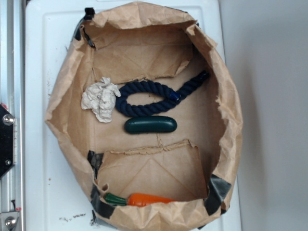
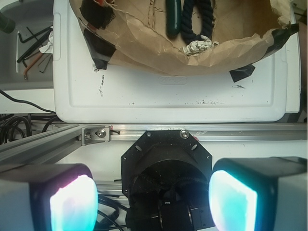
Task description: Grab the carrot.
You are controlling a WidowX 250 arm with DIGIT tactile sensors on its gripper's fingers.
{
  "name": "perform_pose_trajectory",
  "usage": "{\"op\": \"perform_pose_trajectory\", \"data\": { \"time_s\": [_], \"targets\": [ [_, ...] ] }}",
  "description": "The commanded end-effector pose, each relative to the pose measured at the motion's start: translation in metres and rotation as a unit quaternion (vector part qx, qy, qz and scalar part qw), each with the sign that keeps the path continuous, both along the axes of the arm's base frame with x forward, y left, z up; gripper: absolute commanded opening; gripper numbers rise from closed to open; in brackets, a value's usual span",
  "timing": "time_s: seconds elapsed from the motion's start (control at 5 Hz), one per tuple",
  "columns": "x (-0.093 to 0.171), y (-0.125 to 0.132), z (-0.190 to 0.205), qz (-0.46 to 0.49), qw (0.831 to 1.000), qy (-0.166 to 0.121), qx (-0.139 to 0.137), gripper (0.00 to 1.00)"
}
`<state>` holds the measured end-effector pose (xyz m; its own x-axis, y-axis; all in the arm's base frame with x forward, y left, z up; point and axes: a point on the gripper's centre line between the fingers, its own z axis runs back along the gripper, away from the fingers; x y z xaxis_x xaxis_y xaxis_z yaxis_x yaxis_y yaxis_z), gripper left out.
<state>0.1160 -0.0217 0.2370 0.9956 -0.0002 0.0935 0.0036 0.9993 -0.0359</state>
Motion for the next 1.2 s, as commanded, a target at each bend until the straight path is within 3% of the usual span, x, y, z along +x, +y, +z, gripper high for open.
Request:
{"op": "perform_pose_trajectory", "data": {
  "time_s": [0.0, 0.4, 0.6, 0.8, 1.0],
  "targets": [
    [0.000, 0.000, 0.000, 0.000, 1.000, 0.000, 0.000, 1.00],
    [0.096, 0.000, -0.023, 0.091, 0.996, -0.011, 0.011, 1.00],
    [0.122, 0.013, -0.028, 0.110, 0.993, -0.039, 0.015, 1.00],
    [0.140, 0.045, -0.048, 0.139, 0.988, -0.069, 0.011, 1.00],
    [0.153, 0.076, -0.087, 0.128, 0.989, -0.079, -0.003, 1.00]
  ]
}}
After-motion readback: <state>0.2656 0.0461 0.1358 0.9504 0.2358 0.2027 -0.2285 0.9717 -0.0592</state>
